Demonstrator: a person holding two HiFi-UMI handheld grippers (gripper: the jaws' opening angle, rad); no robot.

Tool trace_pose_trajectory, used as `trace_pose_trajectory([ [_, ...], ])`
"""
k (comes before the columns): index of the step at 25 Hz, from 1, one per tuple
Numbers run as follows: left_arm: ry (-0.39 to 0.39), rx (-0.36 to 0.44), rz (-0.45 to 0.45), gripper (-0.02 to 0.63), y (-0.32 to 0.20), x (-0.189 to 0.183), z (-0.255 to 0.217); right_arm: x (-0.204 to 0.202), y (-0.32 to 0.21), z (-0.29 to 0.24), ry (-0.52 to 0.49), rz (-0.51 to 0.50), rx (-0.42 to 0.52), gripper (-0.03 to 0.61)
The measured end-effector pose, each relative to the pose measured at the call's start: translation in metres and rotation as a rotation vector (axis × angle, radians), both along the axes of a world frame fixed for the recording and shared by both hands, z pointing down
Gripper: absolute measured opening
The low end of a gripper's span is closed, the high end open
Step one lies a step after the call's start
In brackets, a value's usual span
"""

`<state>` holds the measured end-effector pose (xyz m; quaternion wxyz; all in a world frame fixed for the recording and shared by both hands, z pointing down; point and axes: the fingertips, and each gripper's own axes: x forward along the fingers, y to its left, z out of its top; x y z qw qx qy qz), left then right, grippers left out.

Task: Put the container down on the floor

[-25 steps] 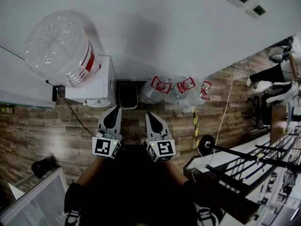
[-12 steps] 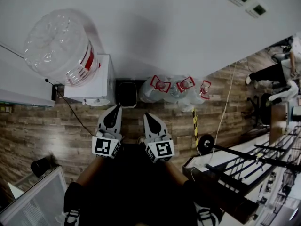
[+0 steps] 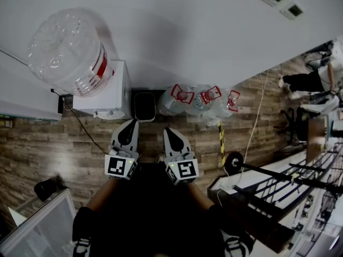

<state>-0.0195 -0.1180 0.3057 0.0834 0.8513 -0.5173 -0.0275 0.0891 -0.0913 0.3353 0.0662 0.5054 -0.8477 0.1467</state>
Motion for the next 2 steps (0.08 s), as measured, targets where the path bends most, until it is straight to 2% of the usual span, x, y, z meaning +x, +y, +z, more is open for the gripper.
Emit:
trace_pose_trajectory([
  [2, 0.0, 0.004, 0.0, 0.023, 0.0006, -0.0003, -0.0006, -0.0005, 0.0015, 0.0003, 0.001, -0.001, 0.0, 0.032],
])
